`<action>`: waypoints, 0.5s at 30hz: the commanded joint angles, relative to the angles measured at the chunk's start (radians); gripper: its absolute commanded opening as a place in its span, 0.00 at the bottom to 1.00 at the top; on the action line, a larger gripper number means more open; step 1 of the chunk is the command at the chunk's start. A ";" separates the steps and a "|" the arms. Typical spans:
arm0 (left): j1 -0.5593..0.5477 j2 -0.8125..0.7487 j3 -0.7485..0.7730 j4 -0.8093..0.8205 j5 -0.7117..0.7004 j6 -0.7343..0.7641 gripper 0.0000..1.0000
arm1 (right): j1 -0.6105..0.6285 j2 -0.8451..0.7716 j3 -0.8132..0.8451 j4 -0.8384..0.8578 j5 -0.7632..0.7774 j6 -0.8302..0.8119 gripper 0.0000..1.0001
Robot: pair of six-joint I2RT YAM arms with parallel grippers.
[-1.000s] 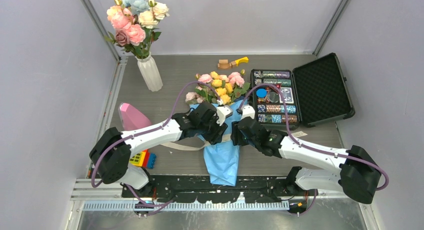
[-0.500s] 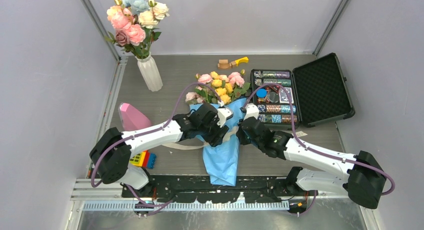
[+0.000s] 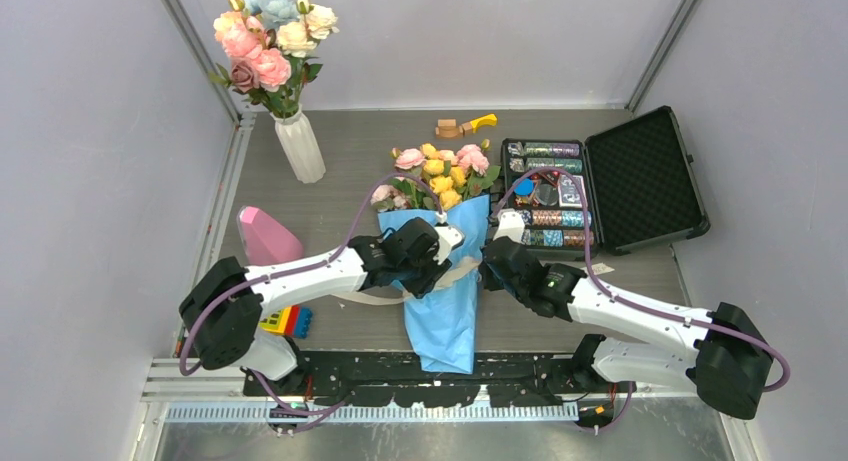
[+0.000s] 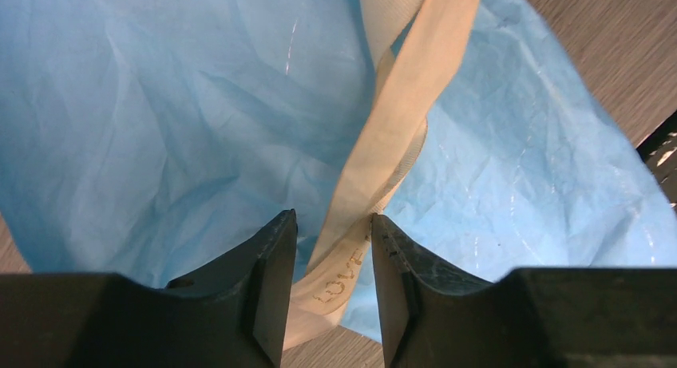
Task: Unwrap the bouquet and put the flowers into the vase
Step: Untie the ribbon from the wrapping paper.
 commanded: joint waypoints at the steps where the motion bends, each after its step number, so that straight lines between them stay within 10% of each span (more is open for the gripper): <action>1: -0.015 -0.060 -0.023 -0.024 -0.073 0.005 0.41 | -0.002 -0.017 -0.001 -0.005 0.083 0.054 0.00; 15: -0.024 -0.141 -0.099 -0.033 -0.163 -0.049 0.21 | -0.071 0.036 -0.059 -0.024 0.114 0.221 0.00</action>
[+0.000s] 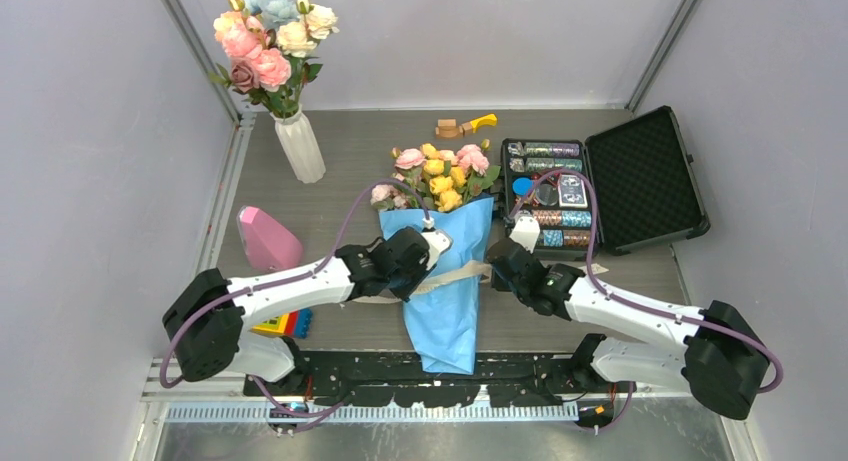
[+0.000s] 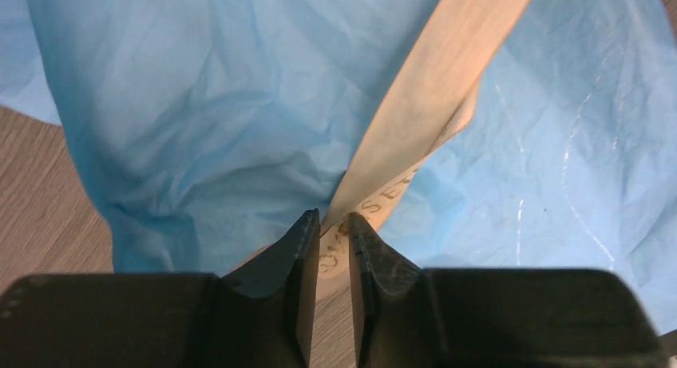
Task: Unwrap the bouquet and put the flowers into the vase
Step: Untie the ribbon from the wrapping paper.
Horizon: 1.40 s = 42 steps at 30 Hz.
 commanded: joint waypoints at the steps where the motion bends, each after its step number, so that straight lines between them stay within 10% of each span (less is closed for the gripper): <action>1: -0.004 -0.058 -0.028 -0.003 -0.047 -0.032 0.17 | -0.028 0.028 -0.023 0.017 0.033 0.084 0.00; 6: -0.004 -0.119 -0.073 0.027 -0.070 -0.066 0.00 | -0.040 0.046 -0.042 0.033 0.016 0.099 0.00; 39: 0.331 -0.381 -0.295 -0.058 -0.091 -0.433 0.00 | -0.122 0.026 -0.146 0.058 0.007 0.187 0.00; 42: 0.332 -0.418 -0.274 -0.052 -0.016 -0.375 0.16 | -0.123 -0.034 -0.142 0.043 -0.032 0.165 0.13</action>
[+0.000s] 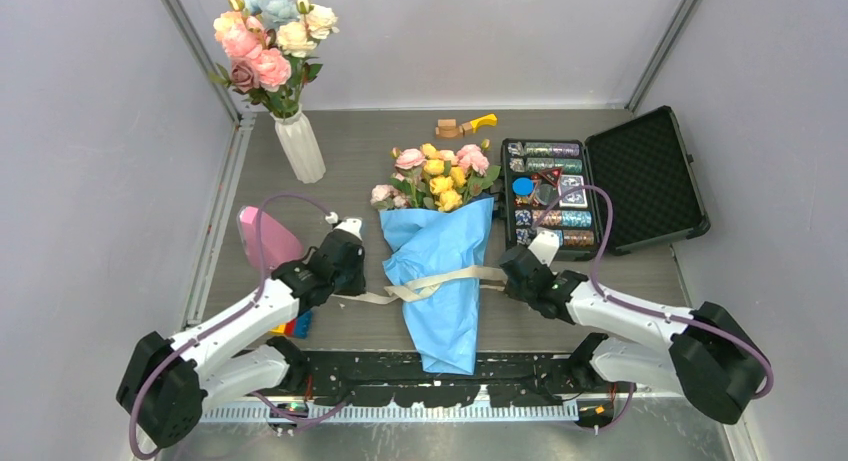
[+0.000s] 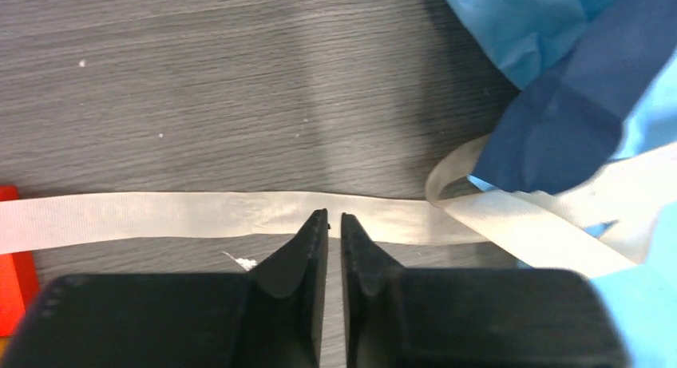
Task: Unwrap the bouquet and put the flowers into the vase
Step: Untie the ribbon from the wrapping paper.
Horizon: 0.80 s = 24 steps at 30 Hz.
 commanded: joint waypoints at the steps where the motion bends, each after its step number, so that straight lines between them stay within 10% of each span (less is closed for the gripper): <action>1: 0.004 -0.071 0.033 0.001 0.095 0.054 0.24 | -0.006 -0.104 0.007 -0.007 -0.021 -0.003 0.18; 11: -0.230 -0.097 0.193 0.015 0.101 0.156 0.59 | -0.006 -0.280 0.120 -0.150 -0.089 -0.123 0.64; 24: -0.559 0.286 0.355 0.034 -0.051 0.385 0.65 | -0.001 -0.128 0.184 0.032 -0.332 -0.227 0.68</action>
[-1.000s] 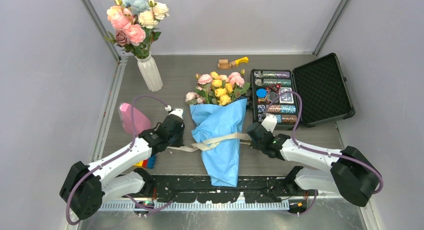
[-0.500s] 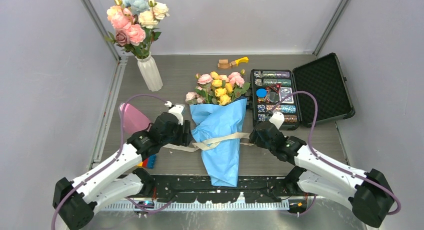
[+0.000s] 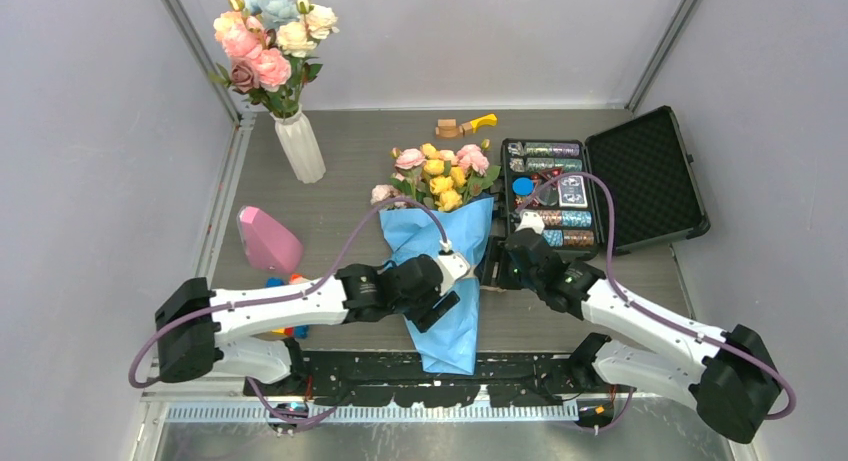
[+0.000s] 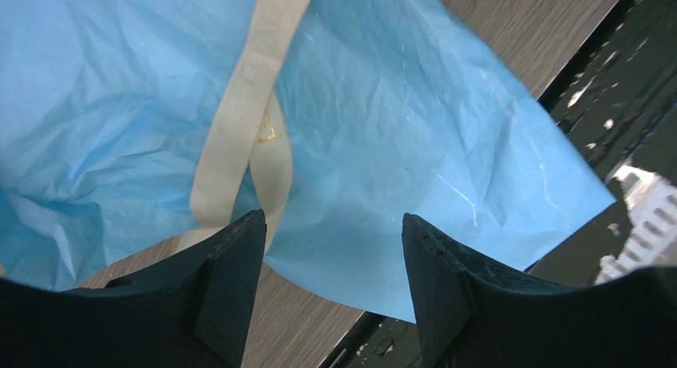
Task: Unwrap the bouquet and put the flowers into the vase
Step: Untie the ribbon from the wrapping paper.
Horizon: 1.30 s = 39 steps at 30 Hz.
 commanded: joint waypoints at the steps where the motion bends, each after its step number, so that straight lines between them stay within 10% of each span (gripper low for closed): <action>1: -0.027 0.043 0.039 0.026 -0.084 0.078 0.66 | 0.003 0.034 0.047 0.095 -0.070 -0.038 0.68; 25: -0.037 0.152 0.000 0.113 -0.206 0.124 0.45 | 0.004 0.150 0.050 0.185 -0.113 -0.023 0.69; 39: -0.037 0.152 -0.014 0.110 -0.250 0.114 0.00 | 0.003 0.184 0.048 0.210 -0.081 0.011 0.49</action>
